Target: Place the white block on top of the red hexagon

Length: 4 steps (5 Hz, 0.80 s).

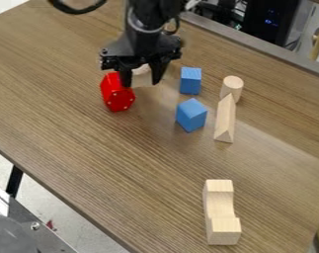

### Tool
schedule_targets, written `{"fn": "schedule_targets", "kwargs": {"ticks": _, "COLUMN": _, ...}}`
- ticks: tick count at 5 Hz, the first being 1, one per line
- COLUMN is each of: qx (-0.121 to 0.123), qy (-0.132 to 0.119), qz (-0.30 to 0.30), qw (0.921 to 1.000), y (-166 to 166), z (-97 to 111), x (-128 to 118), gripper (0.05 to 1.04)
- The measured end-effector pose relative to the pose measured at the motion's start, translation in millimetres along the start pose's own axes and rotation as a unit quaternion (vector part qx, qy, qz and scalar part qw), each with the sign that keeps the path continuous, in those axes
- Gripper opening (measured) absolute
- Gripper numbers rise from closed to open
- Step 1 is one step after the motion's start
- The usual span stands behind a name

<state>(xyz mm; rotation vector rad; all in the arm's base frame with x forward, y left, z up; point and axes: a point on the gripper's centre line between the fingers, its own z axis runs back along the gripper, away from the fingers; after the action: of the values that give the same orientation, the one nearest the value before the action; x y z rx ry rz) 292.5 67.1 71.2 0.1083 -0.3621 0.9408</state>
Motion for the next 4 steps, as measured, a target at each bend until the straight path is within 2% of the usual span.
{"fn": "schedule_targets", "kwargs": {"ticks": 3, "qx": 0.006, "qy": 0.009, "qz": 0.003, "qw": 0.9999, "y": 19, "z": -1, "x": 5, "gripper": 0.575}}
{"fn": "schedule_targets", "kwargs": {"ticks": 4, "qx": -0.001, "qy": 0.018, "qz": -0.005, "qw": 0.9998, "y": 17, "z": 3, "x": 2, "gripper": 0.575}}
